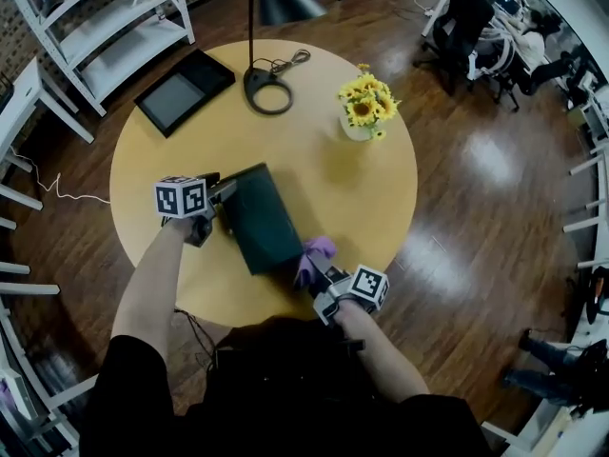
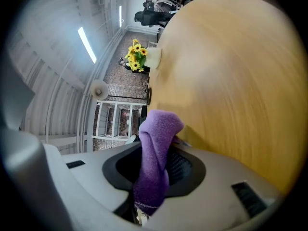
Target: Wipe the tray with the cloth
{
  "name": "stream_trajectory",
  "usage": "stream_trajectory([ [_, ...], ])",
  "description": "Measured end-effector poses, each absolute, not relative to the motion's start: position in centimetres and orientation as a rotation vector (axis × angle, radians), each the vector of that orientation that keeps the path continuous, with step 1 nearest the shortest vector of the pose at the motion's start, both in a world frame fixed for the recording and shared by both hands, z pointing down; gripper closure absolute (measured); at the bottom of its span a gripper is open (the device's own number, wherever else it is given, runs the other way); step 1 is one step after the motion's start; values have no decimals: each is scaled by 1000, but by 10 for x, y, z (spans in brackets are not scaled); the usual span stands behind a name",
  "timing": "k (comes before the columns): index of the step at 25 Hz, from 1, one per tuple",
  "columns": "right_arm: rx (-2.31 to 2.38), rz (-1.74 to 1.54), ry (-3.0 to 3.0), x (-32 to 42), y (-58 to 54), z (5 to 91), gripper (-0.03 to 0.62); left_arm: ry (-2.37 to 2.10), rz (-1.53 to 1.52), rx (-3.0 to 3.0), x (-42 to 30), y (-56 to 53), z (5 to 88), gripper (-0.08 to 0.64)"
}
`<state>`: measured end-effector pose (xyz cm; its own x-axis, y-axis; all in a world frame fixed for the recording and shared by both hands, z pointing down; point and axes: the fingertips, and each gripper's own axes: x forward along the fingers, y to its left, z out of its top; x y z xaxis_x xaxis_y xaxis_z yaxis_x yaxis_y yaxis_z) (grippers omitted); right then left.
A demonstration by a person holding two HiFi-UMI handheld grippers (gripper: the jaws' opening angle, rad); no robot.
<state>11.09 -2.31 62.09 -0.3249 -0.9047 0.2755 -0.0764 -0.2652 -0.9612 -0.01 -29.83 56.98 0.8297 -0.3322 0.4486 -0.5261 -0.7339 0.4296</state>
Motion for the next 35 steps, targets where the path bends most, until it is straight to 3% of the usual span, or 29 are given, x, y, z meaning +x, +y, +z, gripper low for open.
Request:
stream_trajectory([
  [11,-1275,-1611,1274,129,-51,623,479,-720,413,2416,-33,-279,564,304],
  [17,-1336,-1615,1643,131,-100,608,479,-892,417,2376,-66,-258,565,298],
  [26,-1373,-1679,1555,154,-62,619,479,-842,462,2381,-64,-265,572,296],
  [35,-1374,-1617,1329,118,-39,628,479,-678,474,2348,-58,-265,587,302],
])
